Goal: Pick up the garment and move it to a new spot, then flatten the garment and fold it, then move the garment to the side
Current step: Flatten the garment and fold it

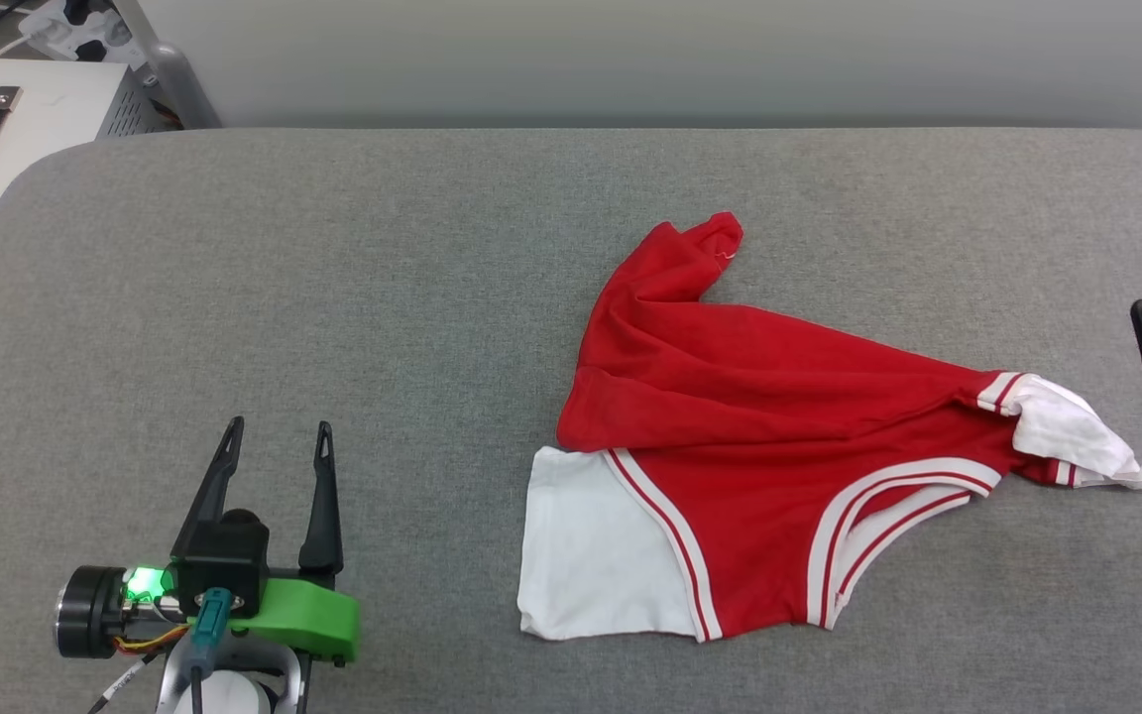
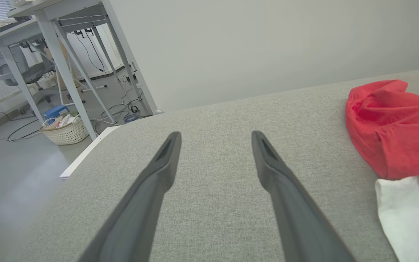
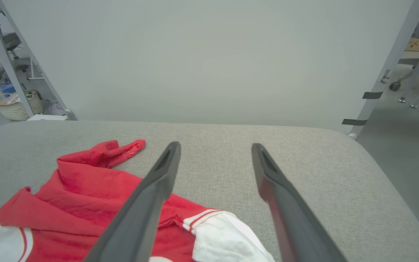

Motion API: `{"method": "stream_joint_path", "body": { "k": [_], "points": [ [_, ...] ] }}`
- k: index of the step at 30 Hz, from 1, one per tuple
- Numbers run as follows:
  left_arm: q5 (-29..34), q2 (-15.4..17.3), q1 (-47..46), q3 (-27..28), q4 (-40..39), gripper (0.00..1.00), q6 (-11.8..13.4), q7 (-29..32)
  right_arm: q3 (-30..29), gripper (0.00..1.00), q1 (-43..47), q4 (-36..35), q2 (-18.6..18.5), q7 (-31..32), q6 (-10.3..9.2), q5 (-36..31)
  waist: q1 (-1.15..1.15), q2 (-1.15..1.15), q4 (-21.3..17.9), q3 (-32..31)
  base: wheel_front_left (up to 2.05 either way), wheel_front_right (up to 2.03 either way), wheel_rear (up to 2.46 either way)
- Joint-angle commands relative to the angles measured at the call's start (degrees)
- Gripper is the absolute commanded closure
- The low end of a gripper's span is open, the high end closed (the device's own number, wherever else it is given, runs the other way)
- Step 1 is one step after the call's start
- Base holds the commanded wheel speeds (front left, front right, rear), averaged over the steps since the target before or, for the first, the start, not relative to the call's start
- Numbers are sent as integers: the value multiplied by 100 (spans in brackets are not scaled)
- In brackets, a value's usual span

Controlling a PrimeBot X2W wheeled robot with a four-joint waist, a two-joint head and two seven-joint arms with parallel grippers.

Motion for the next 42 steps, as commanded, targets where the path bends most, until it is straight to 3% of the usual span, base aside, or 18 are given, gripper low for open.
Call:
{"method": "stream_joint_path", "body": {
  "k": [1, 4, 7, 15, 16, 24, 30, 31, 32, 33, 38, 42],
  "points": [
    [58, -18, 59, -8, -34, 0, -31, -33, 86, 0, -89, -251, -45, 171, -4, -168, 0, 0, 5, -4, 0, 0, 0],
    [74, -27, 39, -31, -62, 0, -39, -33, 420, 0, -327, -687, -256, 656, -4, -316, 0, 0, 34, 35, 0, 0, 0],
    [88, -38, -10, -58, -97, 0, -48, -33, 930, 0, -617, -815, -707, 1145, -4, -464, 0, 0, 78, 110, 0, 0, 0],
    [99, -117, -204, -142, -189, 0, -56, -33, 2317, 0, -1193, -184, -1772, 2633, -4, -9, 0, 0, 282, 384, 0, 0, 0],
    [93, -164, -280, -148, -265, 0, -33, -33, 2720, 0, -1357, 69, -1989, 2898, -4, 142, 0, 0, 363, 532, 0, 0, 0],
    [92, -283, -528, -193, -441, 0, -20, -33, 3525, 0, -2040, 1057, -2052, 2619, -4, -111, 0, 0, 578, 971, 0, 0, 0],
    [99, -331, -635, -199, -479, 0, 2, -33, 3929, 0, -2488, 1804, -1927, 2055, -4, -288, 0, 0, 654, 1129, 0, 0, 0],
    [97, -333, -633, -189, -477, 0, 11, -33, 3979, 36, -2544, 1892, -1901, 1924, -4, -290, 0, 0, 649, 1133, 0, 0, 0],
    [95, -333, -627, -177, -476, 0, 19, -33, 4012, 87, -2583, 1961, -1876, 1826, -4, -282, 0, 0, 635, 1130, 0, 0, 0],
    [93, -330, -614, -160, -472, 0, 30, -33, 4060, 100, -2620, 2040, -1850, 1730, -4, -251, 0, 0, 612, 1114, 0, 0, 0],
    [81, -335, -521, -117, -411, 0, 57, -33, 4045, 100, -2695, 2207, -1680, 1295, -4, 3, 0, 0, 460, 938, 0, 0, 0],
    [81, -331, -435, -110, -377, 0, 52, -33, 3998, 100, -2499, 1951, -1567, 1064, -4, 347, 0, 0, 341, 720, 0, 0, 0]
  ]
}}
